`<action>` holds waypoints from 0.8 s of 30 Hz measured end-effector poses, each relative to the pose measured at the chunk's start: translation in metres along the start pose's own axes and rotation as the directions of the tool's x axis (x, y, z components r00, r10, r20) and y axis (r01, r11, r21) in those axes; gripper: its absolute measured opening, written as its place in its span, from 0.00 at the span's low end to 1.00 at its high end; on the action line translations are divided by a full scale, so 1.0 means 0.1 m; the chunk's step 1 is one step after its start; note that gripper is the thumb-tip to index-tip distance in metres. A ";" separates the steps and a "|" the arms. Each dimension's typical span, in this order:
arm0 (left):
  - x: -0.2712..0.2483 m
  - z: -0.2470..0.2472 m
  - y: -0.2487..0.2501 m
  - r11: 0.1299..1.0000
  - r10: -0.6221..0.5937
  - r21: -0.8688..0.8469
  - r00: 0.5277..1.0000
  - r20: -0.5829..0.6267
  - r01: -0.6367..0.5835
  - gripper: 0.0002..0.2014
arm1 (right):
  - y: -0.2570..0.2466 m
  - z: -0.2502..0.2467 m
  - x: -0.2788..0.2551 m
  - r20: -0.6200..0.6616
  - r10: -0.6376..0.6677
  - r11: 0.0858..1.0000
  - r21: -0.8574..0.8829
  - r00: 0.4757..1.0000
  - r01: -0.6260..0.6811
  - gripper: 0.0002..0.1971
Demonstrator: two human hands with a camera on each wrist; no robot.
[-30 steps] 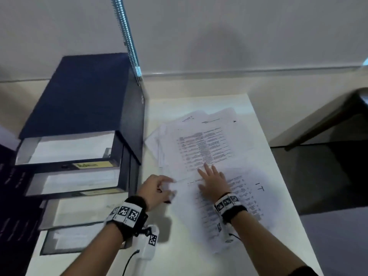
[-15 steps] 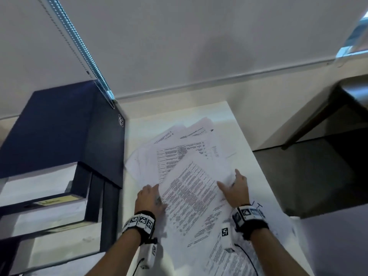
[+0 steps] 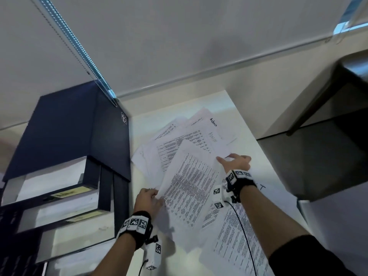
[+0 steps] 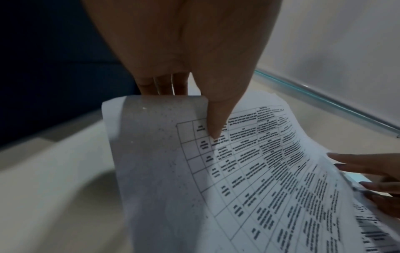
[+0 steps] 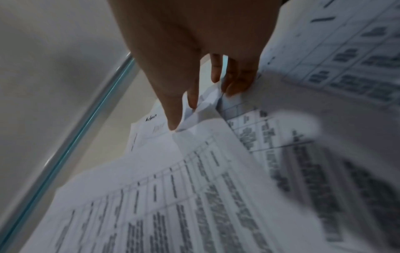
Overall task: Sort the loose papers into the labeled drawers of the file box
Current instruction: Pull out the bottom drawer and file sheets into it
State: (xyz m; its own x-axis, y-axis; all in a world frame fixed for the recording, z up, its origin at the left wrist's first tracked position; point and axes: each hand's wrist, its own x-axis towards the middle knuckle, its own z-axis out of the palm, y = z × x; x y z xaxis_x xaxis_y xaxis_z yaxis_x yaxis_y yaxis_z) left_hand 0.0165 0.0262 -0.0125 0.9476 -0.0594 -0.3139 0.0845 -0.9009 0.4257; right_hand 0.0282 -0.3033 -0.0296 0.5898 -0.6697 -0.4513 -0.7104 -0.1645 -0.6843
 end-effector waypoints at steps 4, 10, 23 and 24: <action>-0.07 -0.13 0.03 0.998 -0.002 -0.068 1.000 -0.021 0.001 0.15 | -0.21 -0.01 0.00 0.033 0.028 0.990 -0.141 0.999 -0.023 0.13; -0.20 -0.41 0.03 0.936 -0.020 -0.349 0.985 -0.170 -0.041 0.06 | -0.28 0.16 -0.38 -0.117 -0.506 0.855 0.066 0.855 0.515 0.10; -0.67 -1.10 -0.38 0.564 0.073 -0.826 0.996 0.051 0.001 0.17 | -1.20 -0.40 -1.78 -0.223 -0.783 0.540 0.217 0.580 0.813 0.06; -0.72 -1.15 -0.39 0.575 0.105 -0.818 0.992 0.064 -0.008 0.22 | -1.37 -0.50 -1.88 -0.220 -0.803 0.516 0.211 0.554 0.830 0.07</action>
State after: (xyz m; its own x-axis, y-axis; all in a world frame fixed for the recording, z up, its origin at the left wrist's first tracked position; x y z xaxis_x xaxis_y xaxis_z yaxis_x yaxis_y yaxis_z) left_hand -0.0195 0.1147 0.0909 0.9295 -0.1813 -0.3211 0.2929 -0.1659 0.9416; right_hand -0.0050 -0.1912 0.1777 0.8127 -0.3985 0.4251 0.2046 -0.4878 -0.8486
